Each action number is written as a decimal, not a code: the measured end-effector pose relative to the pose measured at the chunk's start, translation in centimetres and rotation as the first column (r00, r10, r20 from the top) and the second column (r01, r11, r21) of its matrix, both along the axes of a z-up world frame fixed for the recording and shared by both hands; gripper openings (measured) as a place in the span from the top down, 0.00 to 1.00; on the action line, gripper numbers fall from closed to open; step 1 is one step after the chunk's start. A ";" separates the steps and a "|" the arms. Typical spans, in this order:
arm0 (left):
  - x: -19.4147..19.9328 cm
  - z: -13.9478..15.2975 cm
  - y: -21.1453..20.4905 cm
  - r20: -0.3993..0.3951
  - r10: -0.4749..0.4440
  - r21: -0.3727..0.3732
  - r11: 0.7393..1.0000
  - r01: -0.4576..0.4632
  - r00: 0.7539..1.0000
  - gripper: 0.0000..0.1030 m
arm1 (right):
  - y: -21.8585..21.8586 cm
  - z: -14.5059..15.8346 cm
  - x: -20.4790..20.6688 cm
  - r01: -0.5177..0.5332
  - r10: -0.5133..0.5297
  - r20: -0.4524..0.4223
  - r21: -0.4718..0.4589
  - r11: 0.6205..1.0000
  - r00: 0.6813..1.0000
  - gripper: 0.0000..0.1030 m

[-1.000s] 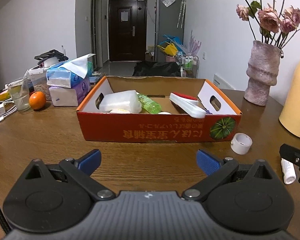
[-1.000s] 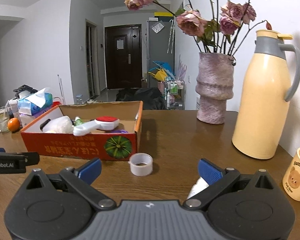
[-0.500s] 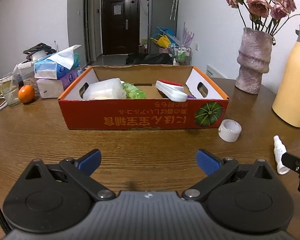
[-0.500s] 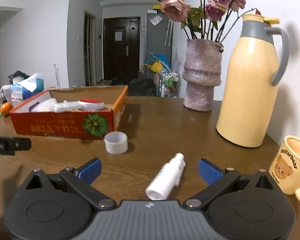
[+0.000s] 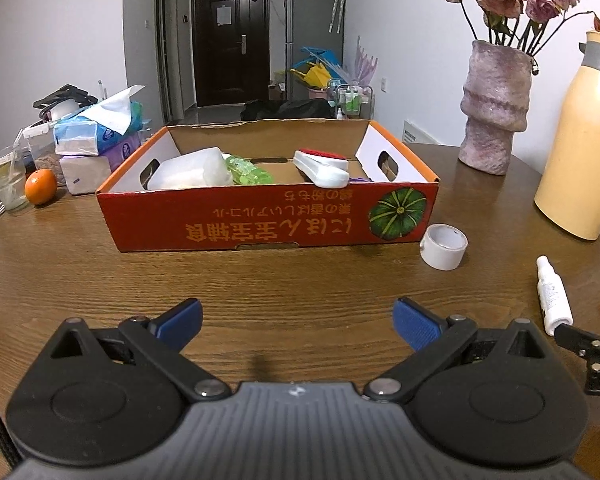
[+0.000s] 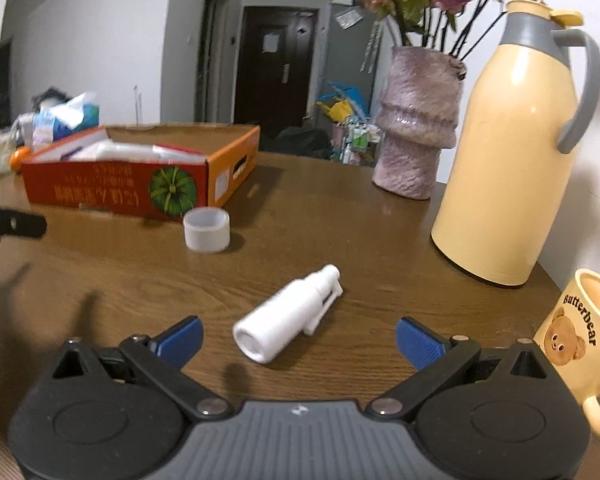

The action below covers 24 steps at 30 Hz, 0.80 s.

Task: Organize rigid objects
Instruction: 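Move the right gripper onto the white nasal spray bottle and close it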

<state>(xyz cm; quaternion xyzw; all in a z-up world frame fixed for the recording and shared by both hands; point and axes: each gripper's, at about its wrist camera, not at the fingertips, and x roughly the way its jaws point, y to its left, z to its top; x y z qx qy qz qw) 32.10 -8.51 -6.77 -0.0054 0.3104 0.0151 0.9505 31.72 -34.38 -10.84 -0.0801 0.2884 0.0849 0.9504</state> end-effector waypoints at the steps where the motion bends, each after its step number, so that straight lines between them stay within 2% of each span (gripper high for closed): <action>1: 0.0 0.0 -0.2 -0.001 -0.003 0.001 1.000 0.003 1.000 0.00 | -0.1 -0.2 0.2 -0.005 0.005 -0.005 -0.012 1.000 1.000 0.00; 13: 0.5 -0.6 -1.4 -0.021 -0.014 0.007 1.000 0.014 1.000 0.00 | -0.8 -1.3 3.5 -0.068 0.067 -0.014 -0.064 0.996 0.998 0.02; 19: 0.8 -0.8 -1.7 -0.029 -0.014 0.010 1.000 0.014 0.999 0.00 | -1.0 -1.6 5.3 -0.095 0.092 -0.041 -0.060 0.994 0.995 0.02; 24: 0.8 -0.7 -1.4 -0.036 -0.014 -0.010 1.000 0.014 0.999 0.00 | -1.7 -1.1 4.5 -0.133 0.132 -0.041 -0.018 0.991 0.990 0.01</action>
